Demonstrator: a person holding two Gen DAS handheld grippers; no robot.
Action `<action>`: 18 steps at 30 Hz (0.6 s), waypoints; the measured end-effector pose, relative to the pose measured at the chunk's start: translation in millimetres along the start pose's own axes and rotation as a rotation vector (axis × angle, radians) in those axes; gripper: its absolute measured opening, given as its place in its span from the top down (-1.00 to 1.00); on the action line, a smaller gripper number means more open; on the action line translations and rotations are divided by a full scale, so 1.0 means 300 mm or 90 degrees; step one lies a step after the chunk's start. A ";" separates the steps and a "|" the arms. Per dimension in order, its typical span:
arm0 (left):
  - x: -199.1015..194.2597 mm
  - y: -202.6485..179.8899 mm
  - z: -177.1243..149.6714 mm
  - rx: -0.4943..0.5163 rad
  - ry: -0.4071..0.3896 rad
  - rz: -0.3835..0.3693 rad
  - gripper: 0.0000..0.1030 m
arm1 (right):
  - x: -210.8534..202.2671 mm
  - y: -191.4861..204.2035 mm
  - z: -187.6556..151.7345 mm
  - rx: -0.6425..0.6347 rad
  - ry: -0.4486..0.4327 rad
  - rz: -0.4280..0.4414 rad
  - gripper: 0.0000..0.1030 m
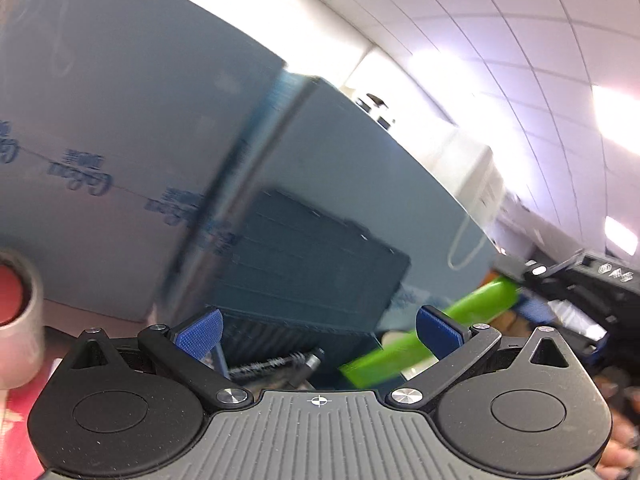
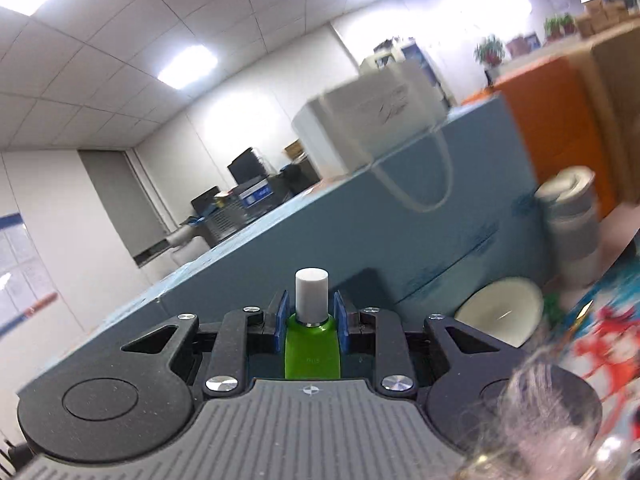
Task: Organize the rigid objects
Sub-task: 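Carry the green tube with the right gripper into the box and release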
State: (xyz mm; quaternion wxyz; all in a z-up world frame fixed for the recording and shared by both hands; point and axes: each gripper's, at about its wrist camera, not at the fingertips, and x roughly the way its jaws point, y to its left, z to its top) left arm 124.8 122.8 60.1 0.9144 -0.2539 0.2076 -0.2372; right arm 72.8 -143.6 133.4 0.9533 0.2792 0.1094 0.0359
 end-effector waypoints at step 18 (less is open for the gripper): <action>0.015 0.040 0.002 -0.013 0.018 0.020 -1.00 | 0.334 -0.114 -0.195 0.006 0.140 -0.125 0.62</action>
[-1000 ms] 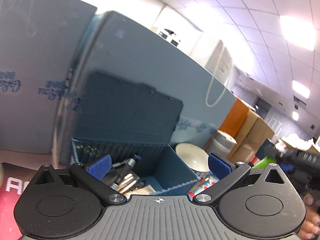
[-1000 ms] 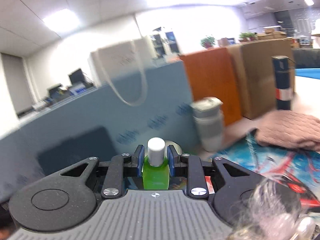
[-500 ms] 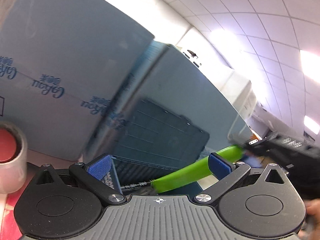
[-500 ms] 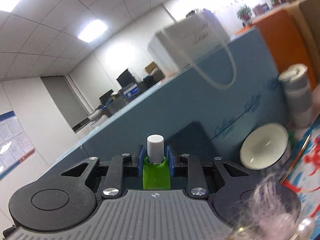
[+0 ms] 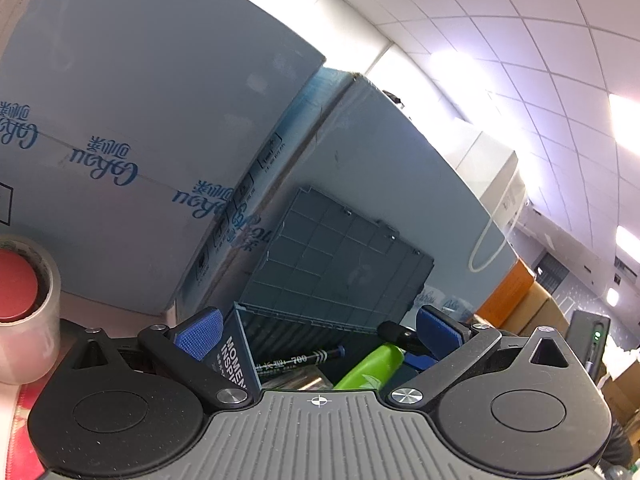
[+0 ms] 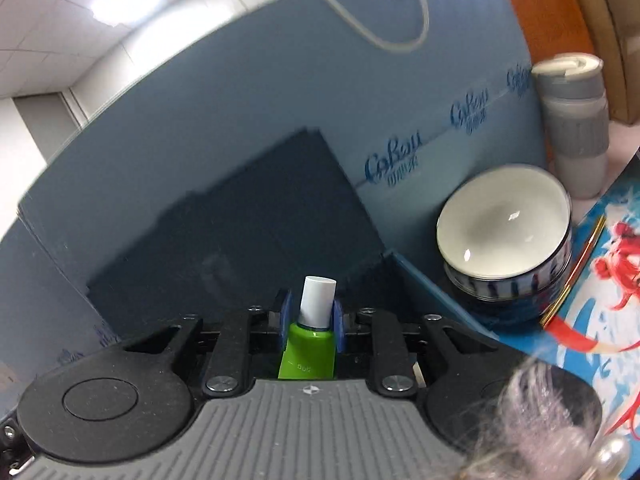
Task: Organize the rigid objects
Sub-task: 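Carry the green tube with the right gripper into the box and release, then grasp the orange-and-gold pen beside the bowl with the right gripper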
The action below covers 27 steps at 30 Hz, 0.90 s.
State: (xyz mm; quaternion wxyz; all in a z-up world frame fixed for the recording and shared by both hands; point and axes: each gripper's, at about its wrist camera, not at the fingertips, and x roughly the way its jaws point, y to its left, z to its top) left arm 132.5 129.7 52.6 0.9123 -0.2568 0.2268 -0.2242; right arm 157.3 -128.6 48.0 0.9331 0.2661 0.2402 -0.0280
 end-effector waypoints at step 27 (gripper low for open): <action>0.043 -0.099 -0.044 0.051 0.055 -0.061 -1.00 | -0.203 -0.148 0.096 -0.052 -0.047 -0.096 -0.34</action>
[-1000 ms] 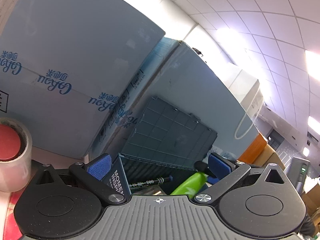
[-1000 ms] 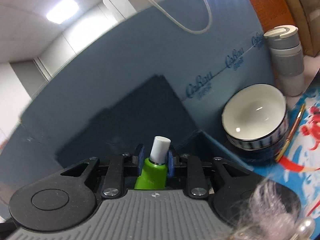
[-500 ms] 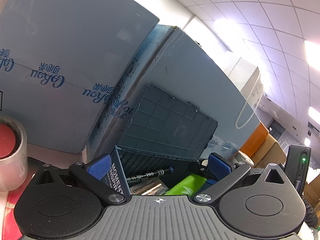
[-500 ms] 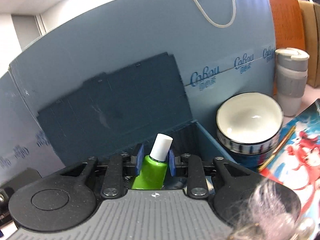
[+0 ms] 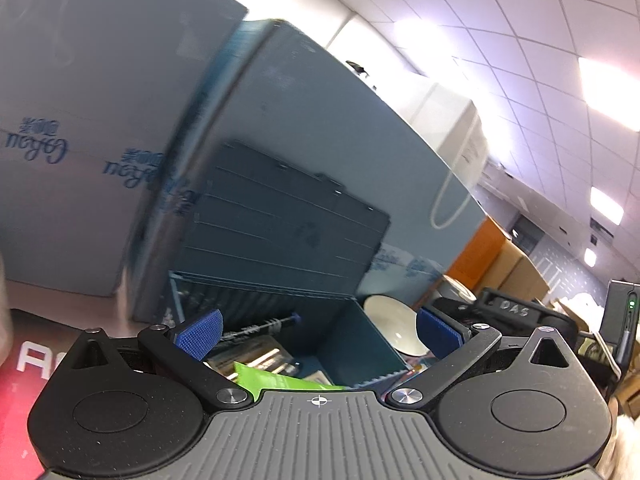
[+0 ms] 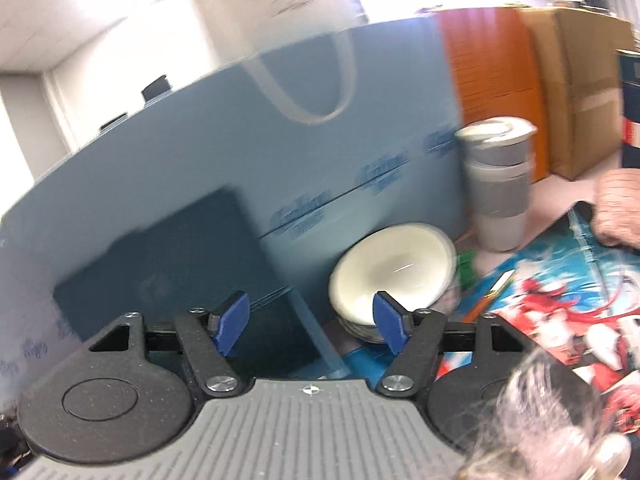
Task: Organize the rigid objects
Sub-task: 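Grasp the orange-and-gold pen beside the bowl with the right gripper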
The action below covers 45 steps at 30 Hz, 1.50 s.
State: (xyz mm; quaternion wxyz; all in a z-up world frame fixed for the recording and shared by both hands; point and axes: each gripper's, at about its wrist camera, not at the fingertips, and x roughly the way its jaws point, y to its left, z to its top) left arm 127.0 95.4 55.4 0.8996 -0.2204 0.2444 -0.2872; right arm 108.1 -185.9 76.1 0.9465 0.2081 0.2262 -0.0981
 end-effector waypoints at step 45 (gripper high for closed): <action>0.080 -0.232 -0.113 0.225 0.018 0.078 -1.00 | 0.324 -0.453 0.012 0.048 0.104 -0.253 0.80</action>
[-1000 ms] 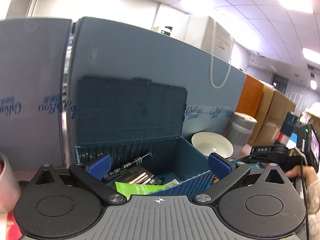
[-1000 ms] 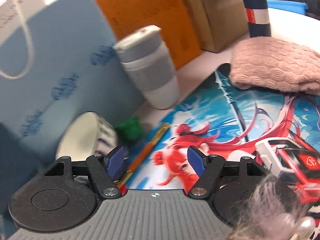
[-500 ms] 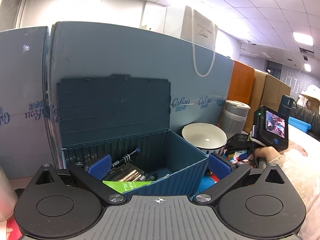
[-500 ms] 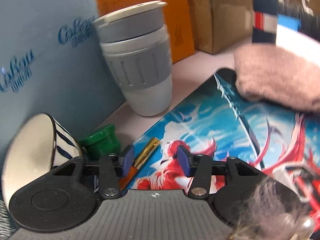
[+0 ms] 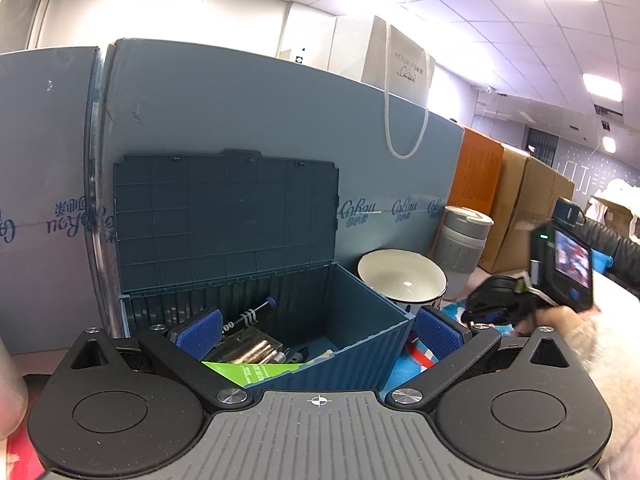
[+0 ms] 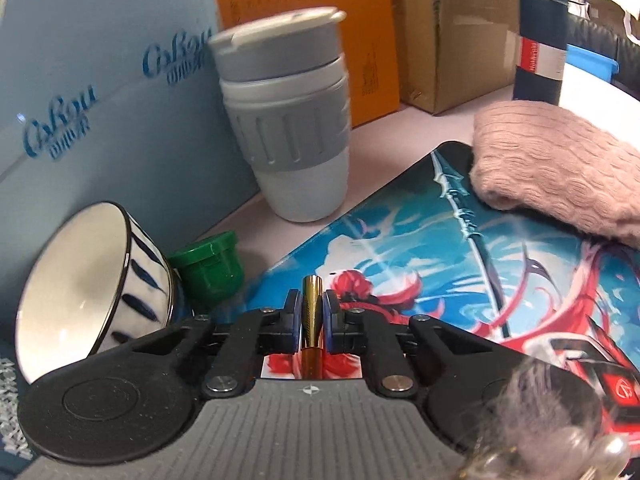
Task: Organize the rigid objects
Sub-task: 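Grasp the orange-and-gold pen beside the bowl with the right gripper, then carry the orange pen with the right gripper into the box and release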
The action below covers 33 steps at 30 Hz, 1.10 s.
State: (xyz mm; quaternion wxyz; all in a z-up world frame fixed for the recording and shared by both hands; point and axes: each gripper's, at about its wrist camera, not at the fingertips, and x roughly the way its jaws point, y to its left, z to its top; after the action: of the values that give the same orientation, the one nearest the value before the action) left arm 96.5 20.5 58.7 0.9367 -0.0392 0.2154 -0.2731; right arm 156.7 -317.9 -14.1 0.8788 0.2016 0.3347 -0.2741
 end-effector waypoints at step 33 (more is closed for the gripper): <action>-0.055 0.222 0.023 -0.161 -0.054 0.031 -1.00 | -0.691 0.246 -0.025 -0.032 -0.245 0.343 0.79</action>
State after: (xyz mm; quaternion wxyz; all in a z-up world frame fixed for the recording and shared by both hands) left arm 120.0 85.4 58.6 0.9389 -0.1634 0.2095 -0.2188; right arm 68.8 -185.2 138.2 0.9714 0.2060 0.1039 -0.0567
